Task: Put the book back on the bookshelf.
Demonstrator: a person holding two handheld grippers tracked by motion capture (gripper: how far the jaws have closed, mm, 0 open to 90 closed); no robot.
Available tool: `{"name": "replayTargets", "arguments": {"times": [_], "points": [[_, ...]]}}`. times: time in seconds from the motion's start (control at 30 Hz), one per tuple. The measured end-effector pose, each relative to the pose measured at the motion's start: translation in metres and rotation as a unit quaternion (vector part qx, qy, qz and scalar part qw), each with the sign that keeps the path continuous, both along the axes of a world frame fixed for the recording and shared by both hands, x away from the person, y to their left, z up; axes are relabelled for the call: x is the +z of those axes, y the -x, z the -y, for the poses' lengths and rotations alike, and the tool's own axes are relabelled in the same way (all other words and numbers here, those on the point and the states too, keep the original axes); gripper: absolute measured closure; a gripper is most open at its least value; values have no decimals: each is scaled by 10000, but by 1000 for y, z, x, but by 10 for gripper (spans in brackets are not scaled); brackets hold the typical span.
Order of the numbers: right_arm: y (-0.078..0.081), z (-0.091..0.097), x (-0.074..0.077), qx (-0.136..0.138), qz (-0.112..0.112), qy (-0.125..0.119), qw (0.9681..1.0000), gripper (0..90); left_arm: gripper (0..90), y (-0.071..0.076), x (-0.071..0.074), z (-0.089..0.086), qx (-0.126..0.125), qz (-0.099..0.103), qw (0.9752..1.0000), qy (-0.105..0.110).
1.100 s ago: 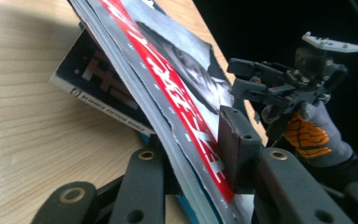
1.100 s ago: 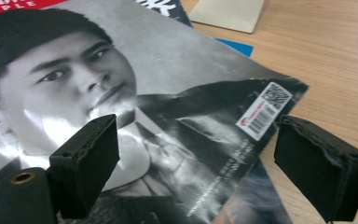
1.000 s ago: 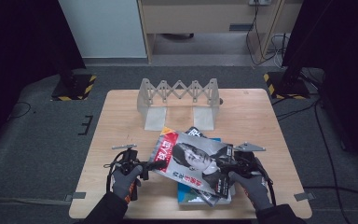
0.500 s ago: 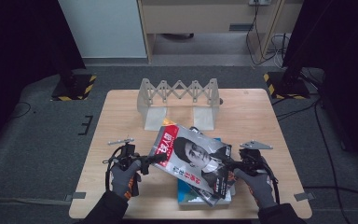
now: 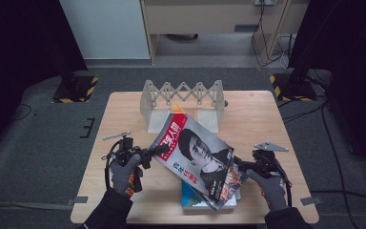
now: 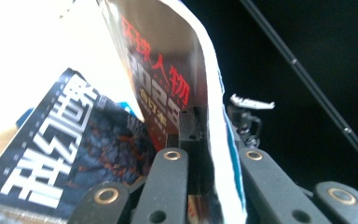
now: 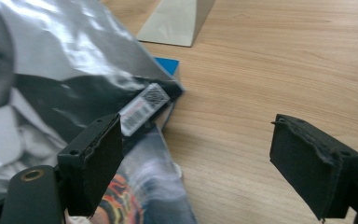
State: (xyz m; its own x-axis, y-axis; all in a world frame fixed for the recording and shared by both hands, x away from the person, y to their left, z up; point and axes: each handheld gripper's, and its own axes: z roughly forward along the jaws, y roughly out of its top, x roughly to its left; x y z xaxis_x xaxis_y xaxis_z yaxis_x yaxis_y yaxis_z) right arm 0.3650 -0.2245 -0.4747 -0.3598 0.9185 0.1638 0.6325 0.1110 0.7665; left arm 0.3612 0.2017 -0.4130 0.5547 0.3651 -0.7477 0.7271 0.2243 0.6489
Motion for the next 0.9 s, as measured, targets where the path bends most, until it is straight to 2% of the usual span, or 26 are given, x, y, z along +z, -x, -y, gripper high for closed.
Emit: {"name": "replayTargets", "arguments": {"times": [0.17,0.37,0.5,0.67,0.9], "points": [[-2,9,0,-146,-3,-22,9999,178,854,-3,10,-1,78,133,9999,-26],[-3,13,-1,-186,-5,-19,9998,184,855,-4,11,-1,125,277,9990,-330],[-3,12,-1,-188,-19,-22,9998,186,851,-4,8,-3,158,324,9984,-437],[-3,10,-1,-137,-23,-24,9999,188,851,-5,8,-3,151,327,9983,-463],[-3,12,-2,-170,-35,-42,9998,190,857,-8,24,-1,209,444,9982,-336]]}}
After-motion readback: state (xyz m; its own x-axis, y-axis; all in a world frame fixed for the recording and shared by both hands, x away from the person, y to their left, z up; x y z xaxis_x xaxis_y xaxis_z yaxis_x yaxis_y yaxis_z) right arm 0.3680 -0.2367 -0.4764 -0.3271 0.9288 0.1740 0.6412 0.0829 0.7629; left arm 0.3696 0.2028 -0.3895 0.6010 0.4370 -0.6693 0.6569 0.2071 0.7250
